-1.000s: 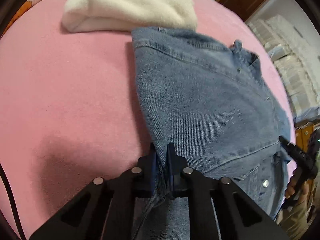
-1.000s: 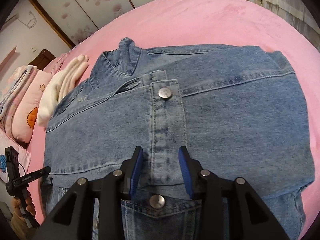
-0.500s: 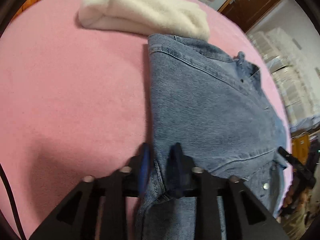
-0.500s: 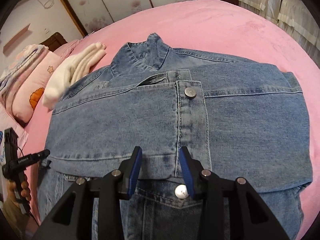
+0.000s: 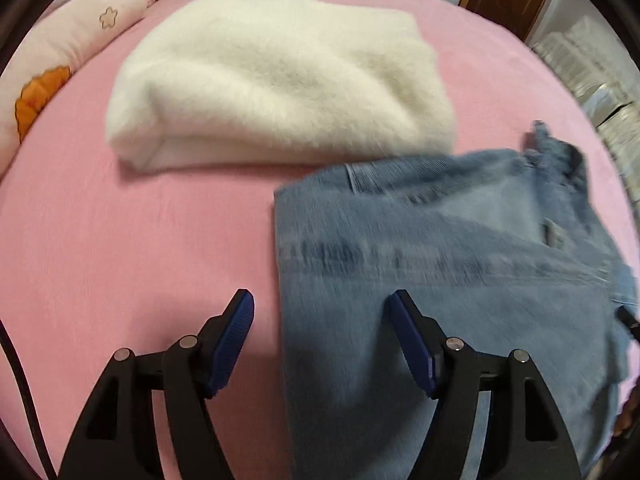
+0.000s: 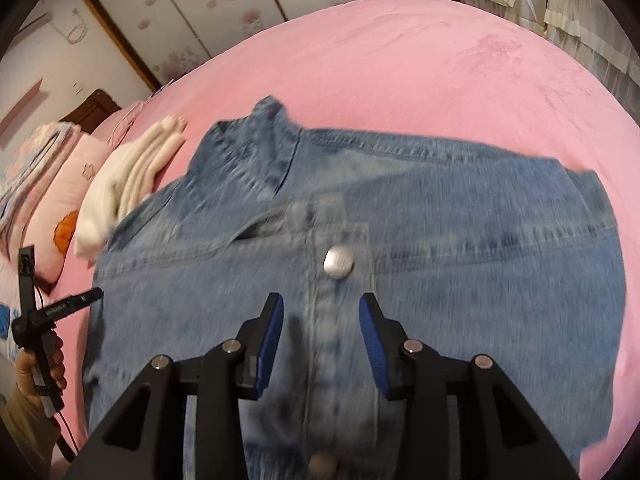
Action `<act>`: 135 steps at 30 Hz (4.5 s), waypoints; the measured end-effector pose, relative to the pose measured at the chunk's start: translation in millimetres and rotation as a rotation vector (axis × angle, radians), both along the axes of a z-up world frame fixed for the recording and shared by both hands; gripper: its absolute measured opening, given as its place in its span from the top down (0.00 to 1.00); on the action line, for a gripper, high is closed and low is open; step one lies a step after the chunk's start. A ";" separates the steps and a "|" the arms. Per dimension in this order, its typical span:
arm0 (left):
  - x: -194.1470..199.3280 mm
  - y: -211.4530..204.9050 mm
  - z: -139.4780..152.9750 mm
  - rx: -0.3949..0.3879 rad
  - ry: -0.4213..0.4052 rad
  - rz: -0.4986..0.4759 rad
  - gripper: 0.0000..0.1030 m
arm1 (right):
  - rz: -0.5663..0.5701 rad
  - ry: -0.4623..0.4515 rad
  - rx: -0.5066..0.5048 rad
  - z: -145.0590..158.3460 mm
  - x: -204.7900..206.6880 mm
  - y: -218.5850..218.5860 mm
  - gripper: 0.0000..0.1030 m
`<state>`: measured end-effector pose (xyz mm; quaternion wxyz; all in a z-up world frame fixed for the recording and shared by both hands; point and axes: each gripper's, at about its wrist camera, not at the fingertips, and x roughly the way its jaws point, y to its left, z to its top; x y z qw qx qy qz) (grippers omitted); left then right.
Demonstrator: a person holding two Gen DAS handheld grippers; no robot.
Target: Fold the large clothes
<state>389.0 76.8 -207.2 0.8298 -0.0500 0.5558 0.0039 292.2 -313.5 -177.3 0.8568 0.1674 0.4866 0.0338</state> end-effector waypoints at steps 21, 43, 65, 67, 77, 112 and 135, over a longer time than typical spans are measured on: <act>12.6 -8.8 -13.0 0.065 -0.144 -0.025 0.85 | 0.108 -0.074 -0.235 -19.7 54.7 54.7 0.69; -139.1 -94.4 10.3 -0.054 -0.156 -0.013 0.43 | 0.279 -0.189 -0.167 7.5 -73.5 174.3 0.71; -126.4 -53.6 -9.4 0.062 -0.141 0.057 0.36 | -0.006 -0.073 -0.244 -24.4 -65.8 74.4 0.98; -125.8 -53.7 -9.5 0.065 -0.136 0.056 0.36 | -0.017 -0.068 -0.217 -24.8 -65.2 69.9 0.98; -130.8 -57.3 2.3 0.064 -0.101 0.045 0.28 | -0.051 -0.012 -0.144 -16.4 -68.1 64.1 0.93; -346.8 -32.2 87.7 -0.032 -0.092 -0.198 0.22 | 0.096 -0.152 -0.188 97.2 -319.2 30.7 0.46; -374.6 24.4 -17.7 -0.234 0.082 -0.171 0.22 | 0.015 0.157 0.039 -57.0 -356.6 -80.1 0.47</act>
